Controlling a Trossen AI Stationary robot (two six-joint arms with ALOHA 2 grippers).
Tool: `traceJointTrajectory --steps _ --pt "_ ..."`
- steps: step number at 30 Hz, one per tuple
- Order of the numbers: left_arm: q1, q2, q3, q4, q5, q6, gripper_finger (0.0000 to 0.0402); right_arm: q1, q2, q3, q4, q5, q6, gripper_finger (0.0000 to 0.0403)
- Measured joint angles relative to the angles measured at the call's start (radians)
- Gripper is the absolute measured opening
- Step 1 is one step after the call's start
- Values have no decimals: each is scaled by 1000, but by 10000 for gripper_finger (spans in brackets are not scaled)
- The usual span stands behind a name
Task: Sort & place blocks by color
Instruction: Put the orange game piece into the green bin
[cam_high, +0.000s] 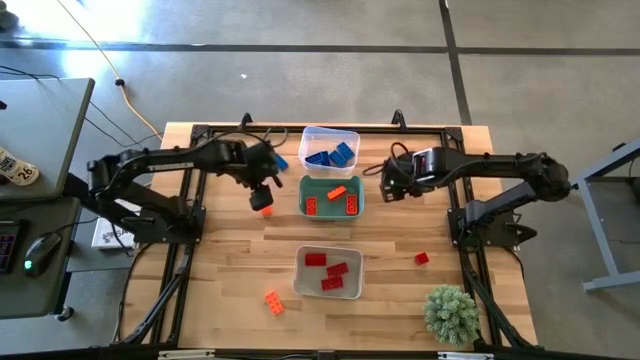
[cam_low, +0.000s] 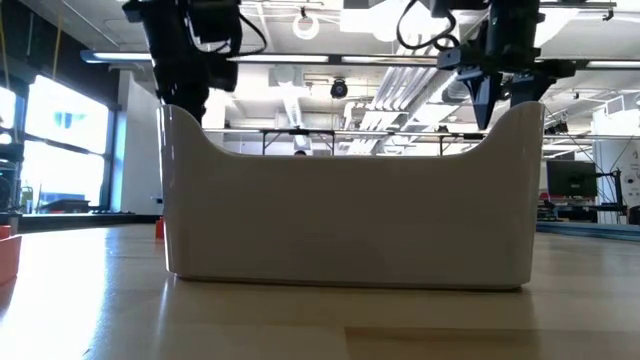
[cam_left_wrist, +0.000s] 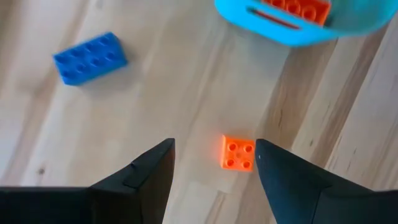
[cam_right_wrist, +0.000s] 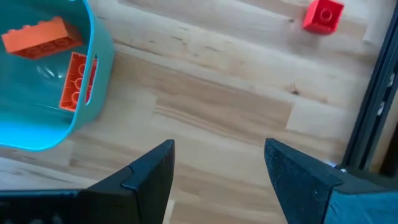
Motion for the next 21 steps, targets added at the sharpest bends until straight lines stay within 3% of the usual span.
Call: traceJointTrajectory --steps 6,15,21 --pt "-34 95 0 -1 46 18 209 -94 0 0 11 -42 -131 236" --pt "-104 196 0 0 50 215 209 -187 0 0 13 -48 -256 236" --pt "-117 228 0 8 49 227 209 -221 0 0 13 -48 -314 236"
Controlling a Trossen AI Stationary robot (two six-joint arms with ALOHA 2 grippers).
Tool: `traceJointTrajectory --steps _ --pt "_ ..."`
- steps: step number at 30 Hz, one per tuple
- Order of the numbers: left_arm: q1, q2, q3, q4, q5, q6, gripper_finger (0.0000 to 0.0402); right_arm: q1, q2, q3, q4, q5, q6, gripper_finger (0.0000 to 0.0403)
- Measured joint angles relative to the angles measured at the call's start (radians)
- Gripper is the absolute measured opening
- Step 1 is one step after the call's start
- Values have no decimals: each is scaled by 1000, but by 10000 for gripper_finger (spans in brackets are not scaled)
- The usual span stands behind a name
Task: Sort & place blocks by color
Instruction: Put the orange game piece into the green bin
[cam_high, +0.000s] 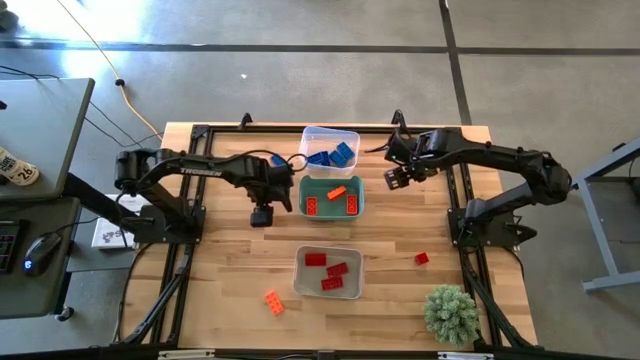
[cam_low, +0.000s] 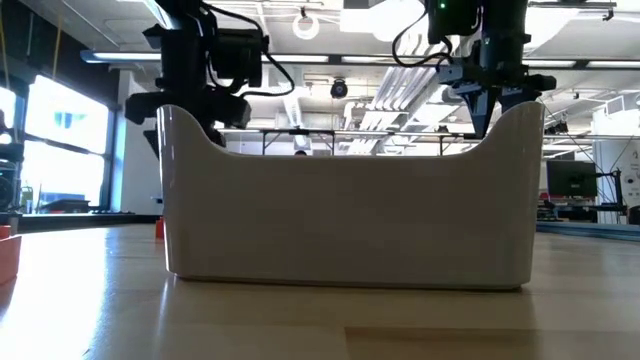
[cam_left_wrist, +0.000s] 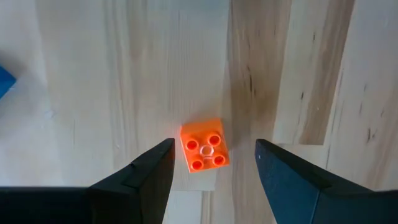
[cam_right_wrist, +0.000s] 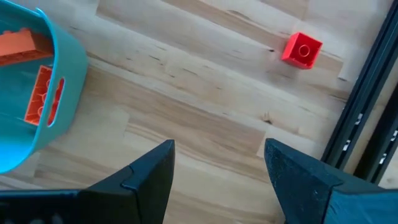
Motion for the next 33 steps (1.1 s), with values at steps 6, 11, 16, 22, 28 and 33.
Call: traceJointTrajectory --steps 6,11,16,22,28,33 --pt "6 37 0 2 -3 -16 209 -21 0 0 3 0 -44 236" --pt "6 90 0 2 -7 -27 209 -23 0 0 3 0 -52 236" --pt "5 142 0 2 -30 -54 209 -23 0 0 3 0 -53 236" --pt "6 202 0 15 -84 -79 209 -23 0 0 3 0 -66 236" --pt "6 224 3 20 -75 -87 180 -23 0 0 4 -8 -86 236" --pt "11 213 2 19 -60 -86 109 -23 0 0 5 -13 -111 236"
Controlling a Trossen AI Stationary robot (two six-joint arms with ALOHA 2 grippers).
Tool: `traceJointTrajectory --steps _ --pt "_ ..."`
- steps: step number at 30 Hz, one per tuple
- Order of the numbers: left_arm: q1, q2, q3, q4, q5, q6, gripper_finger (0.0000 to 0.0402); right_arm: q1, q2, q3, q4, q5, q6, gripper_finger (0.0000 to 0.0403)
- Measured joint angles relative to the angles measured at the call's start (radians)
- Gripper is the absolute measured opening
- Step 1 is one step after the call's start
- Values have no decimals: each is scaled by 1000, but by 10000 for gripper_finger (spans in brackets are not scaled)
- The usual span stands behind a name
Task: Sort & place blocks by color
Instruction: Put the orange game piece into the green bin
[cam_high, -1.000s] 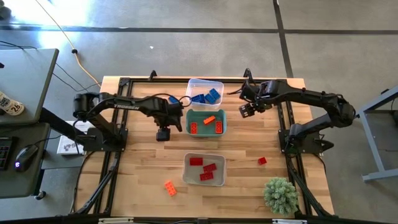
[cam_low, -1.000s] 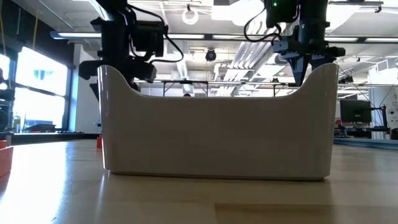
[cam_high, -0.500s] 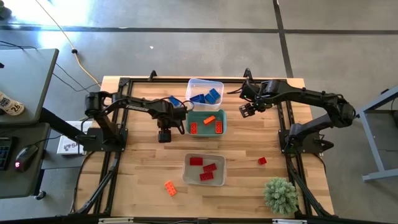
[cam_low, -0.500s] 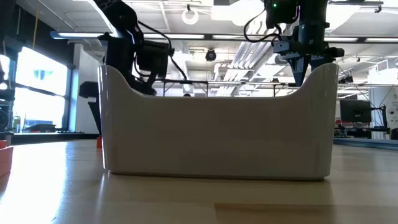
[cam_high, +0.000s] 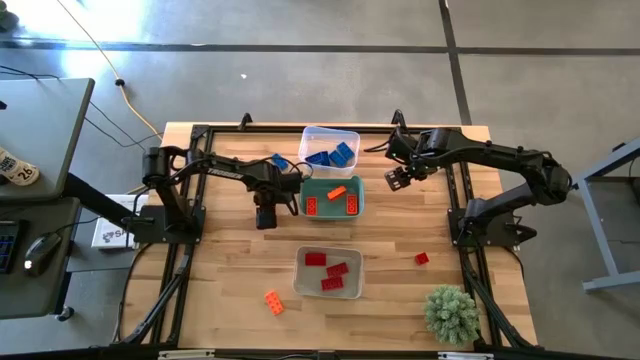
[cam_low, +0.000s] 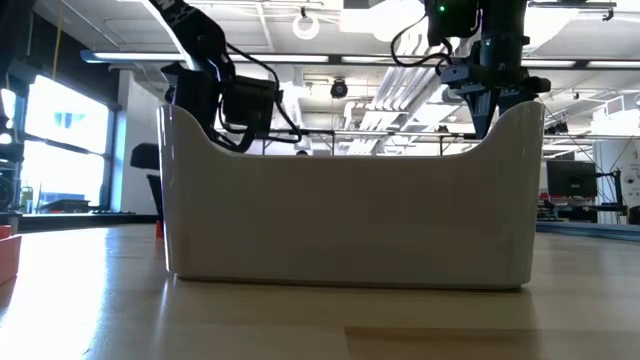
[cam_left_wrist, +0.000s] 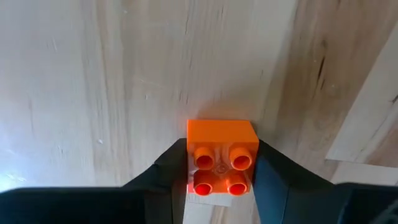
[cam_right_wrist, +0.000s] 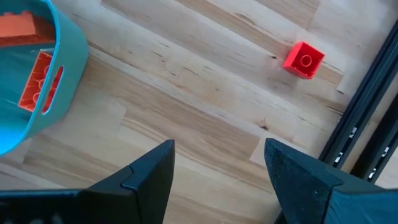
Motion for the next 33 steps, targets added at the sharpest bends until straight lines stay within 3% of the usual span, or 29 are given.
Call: traceJointTrajectory --steps 8,19,25,33 --pt "0 -41 -3 15 33 -18 110 -32 0 0 49 23 -78 236" --pt "-2 -208 88 41 33 -79 110 -236 0 0 166 -18 -272 236" --pt "-2 -291 131 257 55 -98 110 -391 0 0 238 -109 -357 236" --pt "-1 -267 132 589 88 -135 110 -533 6 0 323 -109 -390 236"
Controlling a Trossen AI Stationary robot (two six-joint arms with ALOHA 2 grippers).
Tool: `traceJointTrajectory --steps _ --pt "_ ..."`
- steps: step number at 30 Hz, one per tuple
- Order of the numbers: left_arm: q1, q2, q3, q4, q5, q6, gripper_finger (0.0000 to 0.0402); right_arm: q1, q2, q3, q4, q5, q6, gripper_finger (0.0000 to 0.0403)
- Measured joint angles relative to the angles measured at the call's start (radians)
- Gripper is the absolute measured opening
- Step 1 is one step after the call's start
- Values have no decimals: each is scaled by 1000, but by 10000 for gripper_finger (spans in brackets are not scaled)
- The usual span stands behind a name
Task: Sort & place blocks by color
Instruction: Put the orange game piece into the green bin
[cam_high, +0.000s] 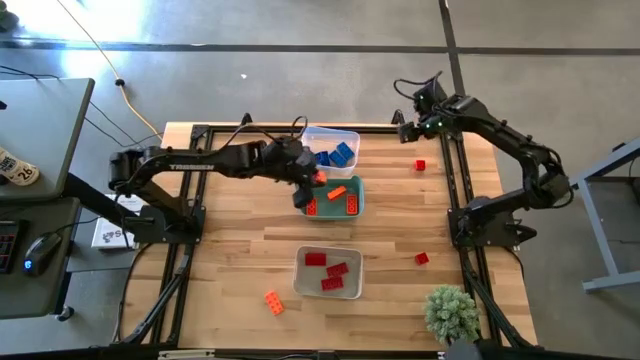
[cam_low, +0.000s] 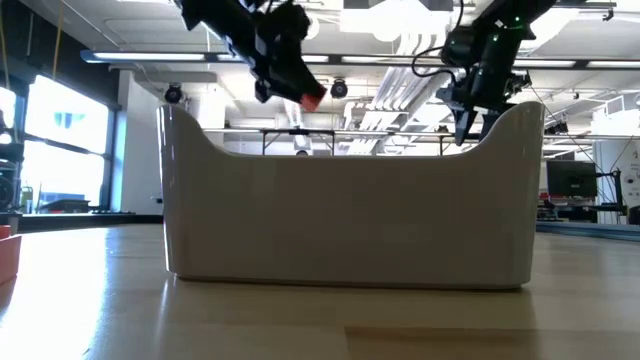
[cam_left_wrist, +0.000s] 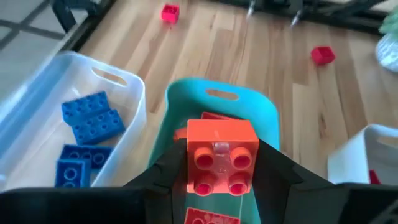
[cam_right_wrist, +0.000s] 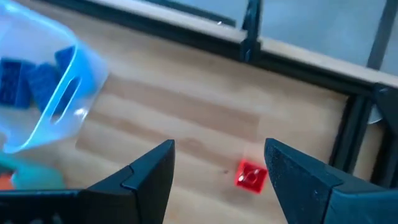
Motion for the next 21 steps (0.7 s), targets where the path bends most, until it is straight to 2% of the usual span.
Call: traceJointTrajectory --steps 4,6,13,21 --pt "0 50 -1 25 3 -5 110 -24 40 0 27 85 2 236" --pt "0 80 -1 27 12 -17 110 -26 75 0 26 93 2 236" --pt "0 182 -1 65 51 -51 143 -24 190 0 10 1 -49 236" --pt "0 222 -1 69 29 -121 168 -30 222 0 -69 -52 -68 236"
